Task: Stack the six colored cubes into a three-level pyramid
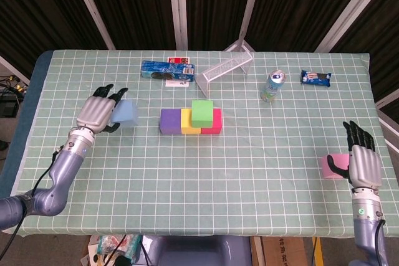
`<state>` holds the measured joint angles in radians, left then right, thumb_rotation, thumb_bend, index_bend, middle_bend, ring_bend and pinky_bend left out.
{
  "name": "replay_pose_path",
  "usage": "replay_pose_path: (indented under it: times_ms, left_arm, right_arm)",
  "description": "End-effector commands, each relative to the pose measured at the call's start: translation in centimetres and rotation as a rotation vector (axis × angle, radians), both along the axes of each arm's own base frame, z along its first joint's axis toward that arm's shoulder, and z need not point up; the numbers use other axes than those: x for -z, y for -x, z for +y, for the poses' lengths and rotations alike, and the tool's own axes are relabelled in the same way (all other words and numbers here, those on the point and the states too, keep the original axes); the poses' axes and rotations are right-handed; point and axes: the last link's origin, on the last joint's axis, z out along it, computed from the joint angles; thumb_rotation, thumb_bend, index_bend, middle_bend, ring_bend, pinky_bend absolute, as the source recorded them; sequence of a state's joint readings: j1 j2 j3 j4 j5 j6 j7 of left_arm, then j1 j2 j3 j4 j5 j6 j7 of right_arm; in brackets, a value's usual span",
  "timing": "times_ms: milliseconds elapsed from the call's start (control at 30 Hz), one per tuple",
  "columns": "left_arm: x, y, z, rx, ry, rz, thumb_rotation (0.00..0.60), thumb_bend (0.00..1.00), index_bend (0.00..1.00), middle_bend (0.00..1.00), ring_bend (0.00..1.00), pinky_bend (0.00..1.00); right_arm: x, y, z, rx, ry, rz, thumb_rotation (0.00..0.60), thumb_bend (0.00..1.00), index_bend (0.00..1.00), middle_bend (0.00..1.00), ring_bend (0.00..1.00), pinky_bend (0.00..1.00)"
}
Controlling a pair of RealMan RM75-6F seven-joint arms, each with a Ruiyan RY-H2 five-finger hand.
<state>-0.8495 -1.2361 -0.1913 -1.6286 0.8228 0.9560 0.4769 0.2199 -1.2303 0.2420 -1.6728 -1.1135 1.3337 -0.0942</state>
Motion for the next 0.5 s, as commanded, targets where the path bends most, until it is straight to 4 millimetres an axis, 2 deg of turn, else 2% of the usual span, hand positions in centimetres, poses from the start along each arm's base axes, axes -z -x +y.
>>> replay_pose_path:
  times_ms: [33, 500]
  left_arm:
    - [-0.4, -1.5, 0.3, 0.026, -0.006, -0.017, 0.600, 0.42, 0.02, 0.30, 0.01, 0.10]
    - [4.5, -7.6, 1.8, 0.046, 0.077, -0.035, 0.600, 0.42, 0.02, 0.29, 0.01, 0.10]
  right_arm:
    - [0.0, -0.1, 0.0, -0.002, 0.000, -0.002, 0.600, 0.38, 0.00, 0.00, 0.00, 0.00]
    - [0.1, 0.1, -0.1, 0.010, -0.003, -0.023, 0.600, 0.38, 0.00, 0.00, 0.00, 0.00]
